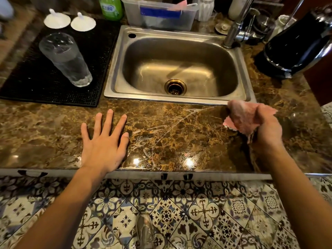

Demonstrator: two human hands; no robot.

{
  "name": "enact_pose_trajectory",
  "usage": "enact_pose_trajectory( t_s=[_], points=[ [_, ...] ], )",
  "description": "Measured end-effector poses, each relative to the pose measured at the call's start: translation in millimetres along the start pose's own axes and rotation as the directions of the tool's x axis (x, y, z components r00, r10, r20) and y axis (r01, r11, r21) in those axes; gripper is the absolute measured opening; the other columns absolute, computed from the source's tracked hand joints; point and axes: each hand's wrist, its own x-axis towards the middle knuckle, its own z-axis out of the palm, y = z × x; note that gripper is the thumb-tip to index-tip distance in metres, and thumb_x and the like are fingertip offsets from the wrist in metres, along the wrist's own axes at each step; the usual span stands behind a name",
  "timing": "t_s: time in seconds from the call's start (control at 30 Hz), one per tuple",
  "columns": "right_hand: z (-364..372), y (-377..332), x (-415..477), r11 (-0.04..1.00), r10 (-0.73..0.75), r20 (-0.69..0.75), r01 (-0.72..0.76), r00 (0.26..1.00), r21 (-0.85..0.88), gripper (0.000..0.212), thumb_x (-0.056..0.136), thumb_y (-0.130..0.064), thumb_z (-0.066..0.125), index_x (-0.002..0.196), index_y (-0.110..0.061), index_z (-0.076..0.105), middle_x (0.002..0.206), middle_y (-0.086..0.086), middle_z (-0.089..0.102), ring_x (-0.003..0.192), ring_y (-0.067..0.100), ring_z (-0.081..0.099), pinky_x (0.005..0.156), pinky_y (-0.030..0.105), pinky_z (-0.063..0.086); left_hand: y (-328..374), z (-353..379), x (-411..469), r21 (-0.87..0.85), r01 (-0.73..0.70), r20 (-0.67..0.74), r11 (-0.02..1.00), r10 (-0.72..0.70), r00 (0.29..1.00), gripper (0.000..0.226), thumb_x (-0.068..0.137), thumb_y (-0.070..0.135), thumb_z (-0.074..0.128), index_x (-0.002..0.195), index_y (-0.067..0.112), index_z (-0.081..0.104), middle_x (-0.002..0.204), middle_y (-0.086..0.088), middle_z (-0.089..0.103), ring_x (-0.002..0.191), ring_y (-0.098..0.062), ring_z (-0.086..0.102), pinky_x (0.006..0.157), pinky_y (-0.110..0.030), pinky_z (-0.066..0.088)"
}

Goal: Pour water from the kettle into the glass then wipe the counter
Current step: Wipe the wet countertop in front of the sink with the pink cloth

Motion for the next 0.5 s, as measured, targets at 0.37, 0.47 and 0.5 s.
enact_pose_trajectory(
  t_s=[0.37,0.47,0.5],
  points=[
    [39,3,18,0.693,-0.015,0.139,0.110,0.990,-0.713,0.049,0.098,-0.062,0.041,0.090,-0.020,0.065,0.098,0.013,0.067,0.077,0.020,0.067,0.060,0.040,0.061,0,0,0,0.016,-0.011,0.001,1.000,0.011,1.000,0.062,0.102,0.058,0.009,0.162,0.045,0.001,0.174,0.002,0.000,0.160,-0.026,-0.003,0.123,-0.065,0.001],
    [45,3,15,0.622,-0.057,0.174,0.171,0.983,-0.764,0.048,0.105,-0.055,0.039,0.074,-0.025,0.059,0.092,0.013,0.065,0.081,0.027,0.064,0.079,0.045,0.052,1,-2,-1,0.020,-0.015,-0.001,1.000,0.015,1.000,0.062,0.102,0.059,0.007,0.162,0.044,0.001,0.174,0.002,-0.001,0.160,-0.027,-0.003,0.123,-0.065,0.002],
    [49,3,13,0.619,-0.063,0.182,0.182,0.981,-0.764,0.048,0.105,-0.054,0.038,0.074,-0.025,0.059,0.094,0.014,0.066,0.082,0.028,0.064,0.080,0.044,0.052,1,-3,-1,0.019,-0.016,-0.001,1.000,0.016,1.000,0.062,0.102,0.059,0.007,0.162,0.044,0.002,0.174,0.002,-0.001,0.160,-0.027,-0.003,0.123,-0.065,0.002]
  ],
)
